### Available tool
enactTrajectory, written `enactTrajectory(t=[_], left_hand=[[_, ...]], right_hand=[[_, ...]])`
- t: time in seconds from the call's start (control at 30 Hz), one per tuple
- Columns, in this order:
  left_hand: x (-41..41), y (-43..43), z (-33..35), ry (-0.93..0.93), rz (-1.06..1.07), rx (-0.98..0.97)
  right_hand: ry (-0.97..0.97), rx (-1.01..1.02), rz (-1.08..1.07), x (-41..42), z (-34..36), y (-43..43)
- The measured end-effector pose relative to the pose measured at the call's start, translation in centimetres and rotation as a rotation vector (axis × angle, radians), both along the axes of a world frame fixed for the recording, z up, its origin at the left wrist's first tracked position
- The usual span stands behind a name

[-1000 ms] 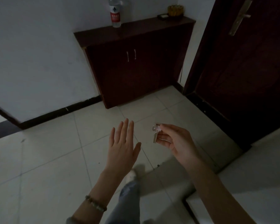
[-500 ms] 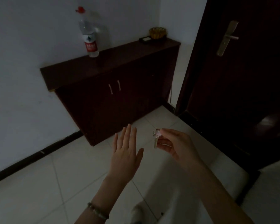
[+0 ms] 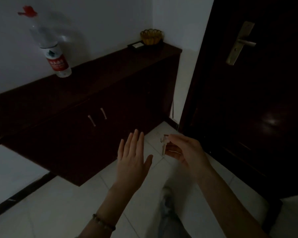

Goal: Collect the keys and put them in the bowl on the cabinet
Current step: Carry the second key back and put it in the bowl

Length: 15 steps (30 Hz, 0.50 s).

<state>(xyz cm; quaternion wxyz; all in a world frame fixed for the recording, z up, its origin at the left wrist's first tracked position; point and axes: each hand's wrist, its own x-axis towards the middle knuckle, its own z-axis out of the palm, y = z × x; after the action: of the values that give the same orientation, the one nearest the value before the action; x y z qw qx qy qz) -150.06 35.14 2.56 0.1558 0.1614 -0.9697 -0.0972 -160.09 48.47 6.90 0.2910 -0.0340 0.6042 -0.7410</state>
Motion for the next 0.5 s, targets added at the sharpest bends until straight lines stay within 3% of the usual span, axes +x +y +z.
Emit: enactTrajectory(t=[0.5], left_hand=[[-26.4, -8.6, 1.0, 0.026, 0.097, 0.014]], right_hand=[[-0.01, 0.01, 0.05, -28.7, 1.3, -9.7]])
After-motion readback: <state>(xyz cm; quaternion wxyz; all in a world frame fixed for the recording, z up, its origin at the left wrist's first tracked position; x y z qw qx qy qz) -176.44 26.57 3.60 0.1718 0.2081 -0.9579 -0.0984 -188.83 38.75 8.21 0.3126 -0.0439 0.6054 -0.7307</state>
